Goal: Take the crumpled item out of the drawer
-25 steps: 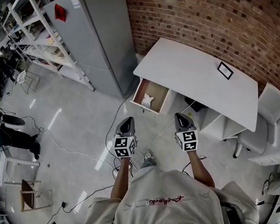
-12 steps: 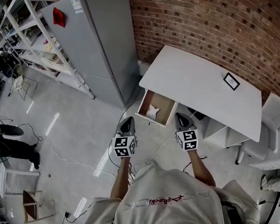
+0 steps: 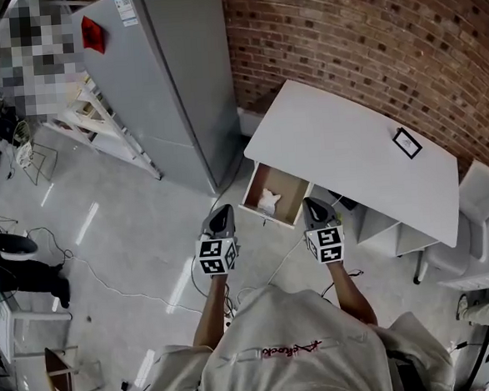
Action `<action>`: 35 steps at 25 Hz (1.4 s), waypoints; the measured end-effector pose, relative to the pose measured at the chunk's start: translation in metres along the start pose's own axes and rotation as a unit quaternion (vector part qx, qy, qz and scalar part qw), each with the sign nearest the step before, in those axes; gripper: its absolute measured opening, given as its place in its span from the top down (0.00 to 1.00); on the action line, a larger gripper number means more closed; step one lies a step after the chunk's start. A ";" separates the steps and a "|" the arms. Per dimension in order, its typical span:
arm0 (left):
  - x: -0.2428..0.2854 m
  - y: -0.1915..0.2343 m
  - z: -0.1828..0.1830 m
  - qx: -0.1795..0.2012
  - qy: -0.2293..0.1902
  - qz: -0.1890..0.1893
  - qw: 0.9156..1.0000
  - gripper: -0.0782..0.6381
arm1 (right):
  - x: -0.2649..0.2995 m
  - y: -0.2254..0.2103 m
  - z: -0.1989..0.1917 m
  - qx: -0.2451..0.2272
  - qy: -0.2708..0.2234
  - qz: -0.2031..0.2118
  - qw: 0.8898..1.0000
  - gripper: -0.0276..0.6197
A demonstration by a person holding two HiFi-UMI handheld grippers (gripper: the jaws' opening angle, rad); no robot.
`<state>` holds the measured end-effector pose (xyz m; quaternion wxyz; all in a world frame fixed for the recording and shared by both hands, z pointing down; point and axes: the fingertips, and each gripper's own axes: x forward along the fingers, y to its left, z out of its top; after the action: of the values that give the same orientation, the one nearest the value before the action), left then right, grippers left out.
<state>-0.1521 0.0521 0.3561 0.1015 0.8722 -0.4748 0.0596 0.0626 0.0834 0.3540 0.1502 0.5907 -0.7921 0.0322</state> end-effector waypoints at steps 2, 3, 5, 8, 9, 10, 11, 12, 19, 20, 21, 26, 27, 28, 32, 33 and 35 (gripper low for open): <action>0.004 0.001 -0.002 -0.002 0.002 -0.006 1.000 0.88 | 0.001 -0.001 -0.004 0.001 0.005 -0.004 1.000 0.94; 0.006 0.000 -0.004 -0.003 0.003 -0.008 1.000 0.88 | 0.001 -0.001 -0.005 0.002 0.008 -0.006 1.000 0.94; 0.009 0.000 -0.008 -0.006 0.006 -0.013 1.000 0.88 | 0.001 -0.002 -0.008 0.002 0.013 -0.009 1.000 0.94; 0.013 -0.001 -0.014 -0.011 0.014 -0.017 1.000 0.88 | 0.001 0.000 -0.011 0.000 0.019 -0.008 1.000 0.94; 0.014 -0.002 -0.017 -0.013 0.017 -0.019 1.000 0.88 | 0.000 0.001 -0.013 0.000 0.021 -0.008 1.000 0.94; 0.016 -0.003 -0.018 -0.014 0.019 -0.021 0.999 0.88 | 0.000 0.000 -0.014 0.001 0.023 -0.009 1.000 0.94; 0.019 -0.005 -0.020 -0.014 0.021 -0.024 0.999 0.88 | 0.000 -0.001 -0.016 0.002 0.025 -0.010 1.000 0.94; 0.021 -0.007 -0.021 -0.014 0.023 -0.026 0.999 0.88 | 0.001 -0.002 -0.018 0.004 0.027 -0.010 1.000 0.94; 0.036 -0.015 -0.034 -0.018 0.042 -0.024 0.999 0.88 | 0.014 -0.015 -0.029 0.016 0.035 -0.003 0.999 0.94; 0.039 -0.013 -0.034 -0.020 0.043 -0.020 0.999 0.88 | 0.019 -0.017 -0.030 0.017 0.035 -0.001 0.999 0.94; 0.042 -0.010 -0.034 -0.021 0.044 -0.016 0.999 0.88 | 0.024 -0.019 -0.030 0.018 0.036 0.002 0.999 0.94; 0.063 -0.003 -0.031 -0.021 0.049 0.002 0.999 0.88 | 0.052 -0.033 -0.029 0.018 0.035 0.020 0.999 0.94; 0.069 -0.002 -0.029 -0.021 0.049 0.005 0.999 0.88 | 0.058 -0.037 -0.027 0.018 0.034 0.025 0.999 0.94; 0.076 -0.001 -0.027 -0.022 0.049 0.009 0.999 0.88 | 0.064 -0.041 -0.026 0.017 0.032 0.029 0.999 0.94; 0.103 -0.001 -0.018 -0.019 0.049 0.020 0.998 0.88 | 0.089 -0.061 -0.019 0.015 0.026 0.045 0.999 0.94; 0.110 -0.001 -0.016 -0.019 0.048 0.024 0.998 0.88 | 0.094 -0.066 -0.017 0.015 0.025 0.049 0.998 0.94; 0.123 -0.001 -0.012 -0.019 0.046 0.033 0.998 0.88 | 0.105 -0.078 -0.016 0.015 0.024 0.059 0.998 0.94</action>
<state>-0.0848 -0.0449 0.3920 0.1378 0.8504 -0.4989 0.0942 0.1124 -0.0337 0.3885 0.1586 0.5444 -0.8210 0.0668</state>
